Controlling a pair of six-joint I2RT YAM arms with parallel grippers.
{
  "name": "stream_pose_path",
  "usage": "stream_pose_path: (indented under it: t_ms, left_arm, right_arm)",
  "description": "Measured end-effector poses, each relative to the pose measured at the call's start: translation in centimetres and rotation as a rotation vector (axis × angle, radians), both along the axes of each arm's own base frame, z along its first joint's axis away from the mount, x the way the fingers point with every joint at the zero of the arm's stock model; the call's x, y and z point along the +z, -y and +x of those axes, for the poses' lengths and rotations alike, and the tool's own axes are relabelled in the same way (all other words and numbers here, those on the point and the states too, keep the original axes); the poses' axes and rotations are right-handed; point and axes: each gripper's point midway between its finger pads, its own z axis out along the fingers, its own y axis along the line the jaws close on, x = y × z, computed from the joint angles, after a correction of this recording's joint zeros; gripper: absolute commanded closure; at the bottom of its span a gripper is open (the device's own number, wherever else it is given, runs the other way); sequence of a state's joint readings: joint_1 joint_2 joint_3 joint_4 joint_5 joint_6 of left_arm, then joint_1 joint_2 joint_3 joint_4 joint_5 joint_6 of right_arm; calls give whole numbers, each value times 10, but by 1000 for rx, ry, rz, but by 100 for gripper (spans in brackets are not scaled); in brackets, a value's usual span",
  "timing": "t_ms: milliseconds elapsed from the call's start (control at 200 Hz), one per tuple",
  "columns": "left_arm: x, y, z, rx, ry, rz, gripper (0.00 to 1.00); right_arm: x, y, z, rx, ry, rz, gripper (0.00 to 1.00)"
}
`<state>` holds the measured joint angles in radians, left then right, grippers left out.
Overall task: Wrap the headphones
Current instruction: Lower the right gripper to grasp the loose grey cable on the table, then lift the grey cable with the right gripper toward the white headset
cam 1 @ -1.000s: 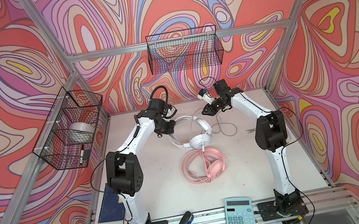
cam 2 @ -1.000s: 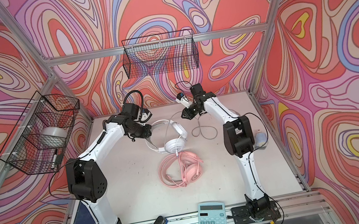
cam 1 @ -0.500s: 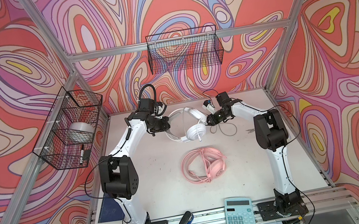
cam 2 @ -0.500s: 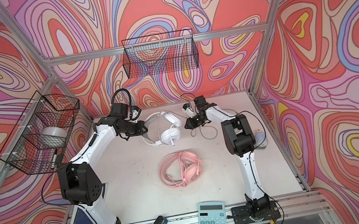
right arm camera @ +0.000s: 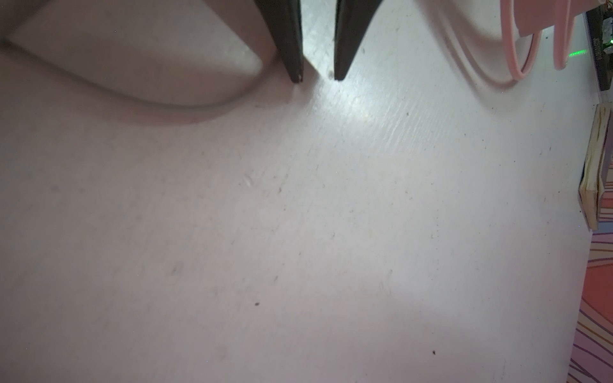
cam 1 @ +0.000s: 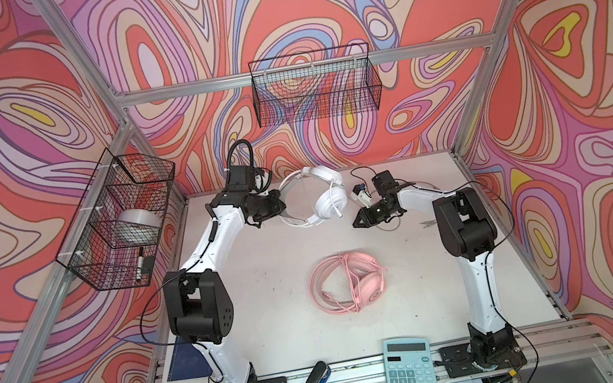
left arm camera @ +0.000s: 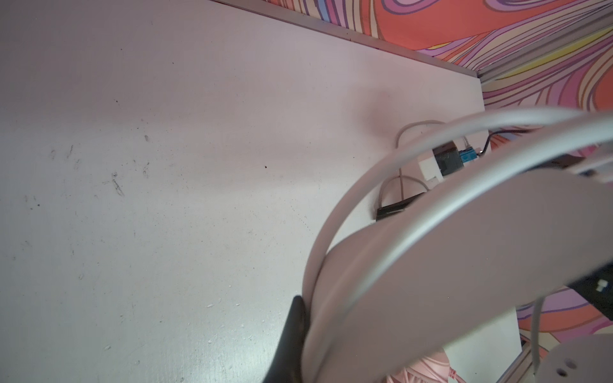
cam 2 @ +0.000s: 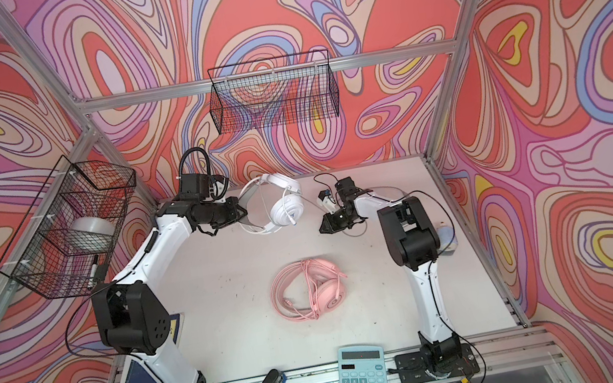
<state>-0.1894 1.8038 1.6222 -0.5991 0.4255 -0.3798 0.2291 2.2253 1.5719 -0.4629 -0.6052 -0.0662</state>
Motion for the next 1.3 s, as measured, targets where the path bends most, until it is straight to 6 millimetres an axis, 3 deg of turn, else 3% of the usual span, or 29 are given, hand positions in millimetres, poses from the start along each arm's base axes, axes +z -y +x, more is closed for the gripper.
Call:
stream_pose_path:
  t_ms: [296, 516, 636, 872, 1097, 1302]
  left_arm:
    - [0, -10, 5, 90, -21, -17, 100]
    - [-3, -26, 11, 191, -45, -32, 100]
    - [-4, -30, 13, 235, -56, -38, 100]
    - [-7, -38, 15, 327, -81, -45, 100]
    - [-16, -51, 13, 441, -117, -31, 100]
    - [-11, -67, 5, 543, -115, 0, 100]
  right_arm:
    - [2, 4, -18, -11, -16, 4, 81]
    - [8, 15, -40, -33, -12, -32, 92]
    - [22, 20, -48, -43, 19, -45, 100]
    - [56, 21, -55, -5, 131, -100, 100]
    - [74, 8, -78, 134, 234, -244, 100]
    - [108, -9, -106, 330, 403, -381, 100]
